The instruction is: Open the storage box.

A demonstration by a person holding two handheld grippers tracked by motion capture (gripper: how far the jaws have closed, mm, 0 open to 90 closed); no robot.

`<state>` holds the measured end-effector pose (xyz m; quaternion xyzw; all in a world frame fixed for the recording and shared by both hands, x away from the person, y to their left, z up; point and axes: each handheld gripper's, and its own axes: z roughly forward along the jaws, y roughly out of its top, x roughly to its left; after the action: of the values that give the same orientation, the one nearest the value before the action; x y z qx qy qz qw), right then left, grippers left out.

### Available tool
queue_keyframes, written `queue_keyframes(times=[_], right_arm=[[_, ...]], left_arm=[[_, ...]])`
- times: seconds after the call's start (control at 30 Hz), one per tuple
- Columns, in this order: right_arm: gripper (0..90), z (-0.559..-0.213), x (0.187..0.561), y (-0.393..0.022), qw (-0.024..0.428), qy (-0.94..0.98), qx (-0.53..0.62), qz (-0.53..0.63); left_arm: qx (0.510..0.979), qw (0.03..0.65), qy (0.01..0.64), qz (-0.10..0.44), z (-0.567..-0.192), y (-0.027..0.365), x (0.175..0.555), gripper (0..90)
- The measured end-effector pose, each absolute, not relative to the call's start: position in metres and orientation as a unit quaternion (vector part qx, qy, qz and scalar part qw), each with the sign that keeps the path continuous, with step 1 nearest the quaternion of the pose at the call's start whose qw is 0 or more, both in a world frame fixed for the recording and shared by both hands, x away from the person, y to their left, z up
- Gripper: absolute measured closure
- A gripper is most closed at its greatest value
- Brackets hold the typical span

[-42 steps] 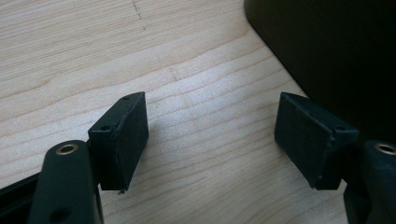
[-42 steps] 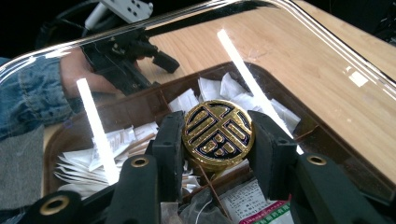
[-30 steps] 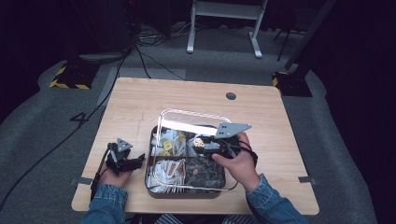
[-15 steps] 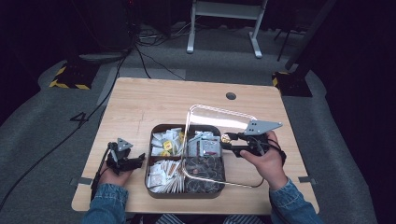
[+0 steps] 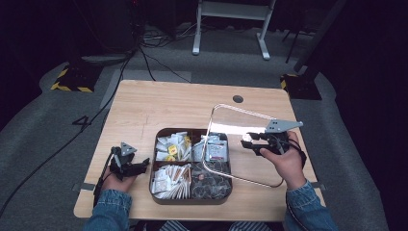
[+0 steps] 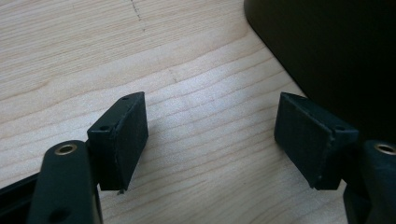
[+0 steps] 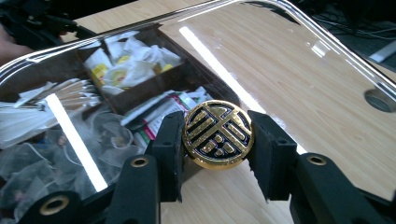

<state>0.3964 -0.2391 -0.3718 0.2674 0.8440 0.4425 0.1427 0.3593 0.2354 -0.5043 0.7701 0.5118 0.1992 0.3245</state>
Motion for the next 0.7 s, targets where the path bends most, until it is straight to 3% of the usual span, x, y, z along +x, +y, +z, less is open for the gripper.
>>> queue_keyframes(times=[0.7], right_arm=[[58.7, -0.385, 0.414, -0.294, 0.163, 0.817, 0.346, 0.431]], left_arm=[[0.777, 0.325, 0.503, 0.194, -0.504, 0.236, 0.360, 23.1]])
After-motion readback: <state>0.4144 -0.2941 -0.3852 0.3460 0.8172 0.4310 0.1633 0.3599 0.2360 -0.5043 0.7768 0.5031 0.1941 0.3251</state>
